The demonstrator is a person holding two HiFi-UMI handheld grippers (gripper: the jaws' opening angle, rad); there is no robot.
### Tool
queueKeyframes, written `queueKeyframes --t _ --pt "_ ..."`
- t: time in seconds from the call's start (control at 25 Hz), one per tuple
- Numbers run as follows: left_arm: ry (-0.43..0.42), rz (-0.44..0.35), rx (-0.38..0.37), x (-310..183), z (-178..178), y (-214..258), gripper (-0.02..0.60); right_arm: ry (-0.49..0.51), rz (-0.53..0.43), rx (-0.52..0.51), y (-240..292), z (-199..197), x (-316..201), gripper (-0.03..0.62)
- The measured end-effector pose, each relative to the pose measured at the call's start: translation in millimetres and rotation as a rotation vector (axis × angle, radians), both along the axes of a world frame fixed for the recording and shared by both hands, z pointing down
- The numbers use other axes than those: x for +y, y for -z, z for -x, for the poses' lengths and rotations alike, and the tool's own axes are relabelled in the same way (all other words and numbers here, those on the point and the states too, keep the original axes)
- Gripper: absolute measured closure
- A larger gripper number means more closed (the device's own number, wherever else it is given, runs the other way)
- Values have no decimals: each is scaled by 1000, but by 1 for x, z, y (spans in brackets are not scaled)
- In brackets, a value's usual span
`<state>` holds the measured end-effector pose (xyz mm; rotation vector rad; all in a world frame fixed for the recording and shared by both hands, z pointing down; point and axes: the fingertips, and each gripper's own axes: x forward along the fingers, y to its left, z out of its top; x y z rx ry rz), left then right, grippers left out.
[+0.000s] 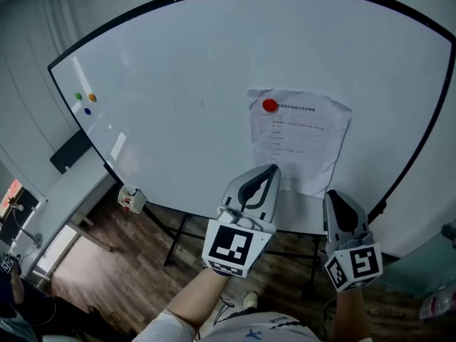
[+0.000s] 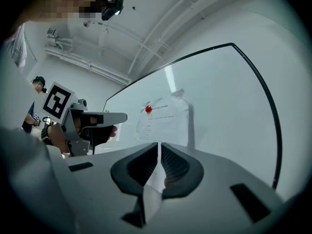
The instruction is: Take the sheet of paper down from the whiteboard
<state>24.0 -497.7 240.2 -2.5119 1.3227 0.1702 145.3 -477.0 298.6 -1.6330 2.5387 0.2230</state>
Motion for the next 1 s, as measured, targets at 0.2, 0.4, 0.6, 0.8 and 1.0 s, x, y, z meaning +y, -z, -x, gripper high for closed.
queueKeyframes --t 0.2,0.4,0.6,0.8,1.0 --pt "61 -119 -70 -34 7 38 568 -36 -2 12 3 2 -30 577" --pt "156 -200 -193 -56 7 60 491 -67 0 10 -2 -1 -48 540" --pt "241 -206 -225 -75 7 67 455 -96 5 -11 -6 -11 -58 503" --pt "277 -195 -268 -87 3 69 443 -105 6 -19 -7 -17 -64 488" --pt "296 -179 -290 -96 1 65 443 -107 14 -21 -14 -22 -71 470"
